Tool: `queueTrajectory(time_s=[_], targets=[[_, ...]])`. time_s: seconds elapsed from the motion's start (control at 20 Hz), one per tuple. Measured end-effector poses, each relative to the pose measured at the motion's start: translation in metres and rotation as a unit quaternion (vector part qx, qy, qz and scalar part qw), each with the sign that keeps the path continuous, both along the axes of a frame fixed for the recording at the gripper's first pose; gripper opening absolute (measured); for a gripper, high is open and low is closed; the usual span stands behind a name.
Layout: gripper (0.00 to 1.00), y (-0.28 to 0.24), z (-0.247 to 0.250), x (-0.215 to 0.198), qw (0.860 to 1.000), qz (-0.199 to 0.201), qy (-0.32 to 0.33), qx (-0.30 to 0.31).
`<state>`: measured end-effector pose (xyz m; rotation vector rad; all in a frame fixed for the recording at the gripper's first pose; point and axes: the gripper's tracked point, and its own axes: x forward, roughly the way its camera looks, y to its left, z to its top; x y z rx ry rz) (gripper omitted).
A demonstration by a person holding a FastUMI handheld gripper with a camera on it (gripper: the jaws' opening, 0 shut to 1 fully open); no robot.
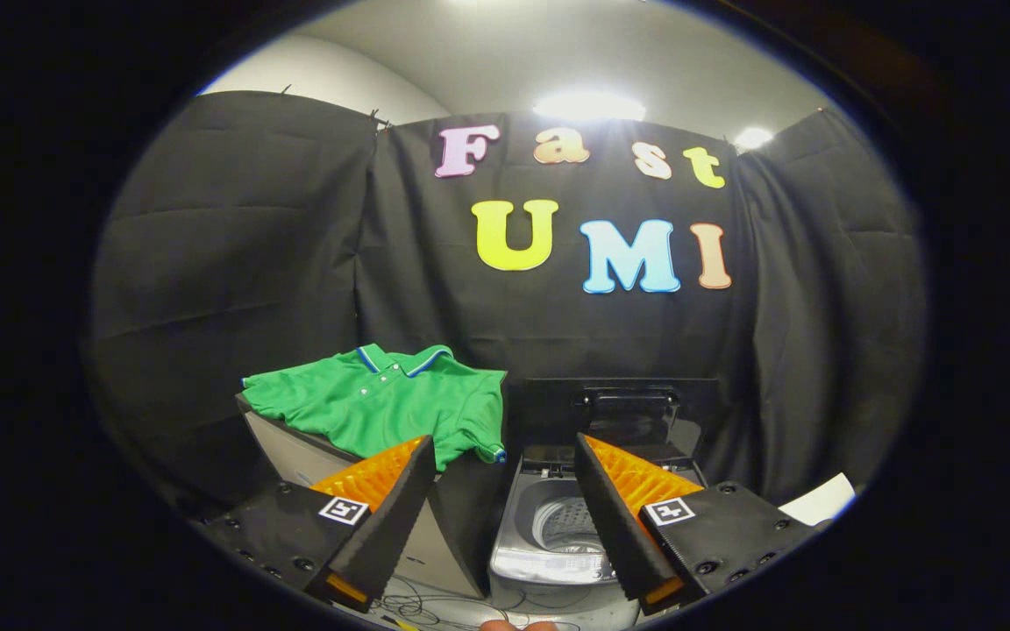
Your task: Put the clothes into the washing machine and then close the washing machine lid.
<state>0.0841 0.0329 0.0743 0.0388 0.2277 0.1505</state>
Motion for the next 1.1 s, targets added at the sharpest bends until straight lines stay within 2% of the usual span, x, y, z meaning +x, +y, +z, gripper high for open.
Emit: queueTrajectory(time_s=[0.2,0.55,1.1], targets=[[0.97,0.021,0.01,0.017,0.999,0.007,0.028,0.027],[0.96,0.056,0.036,0.05,0.998,0.018,0.05,0.014],[0.96,0.114,0.062,0.092,0.993,0.03,0.107,0.039]])
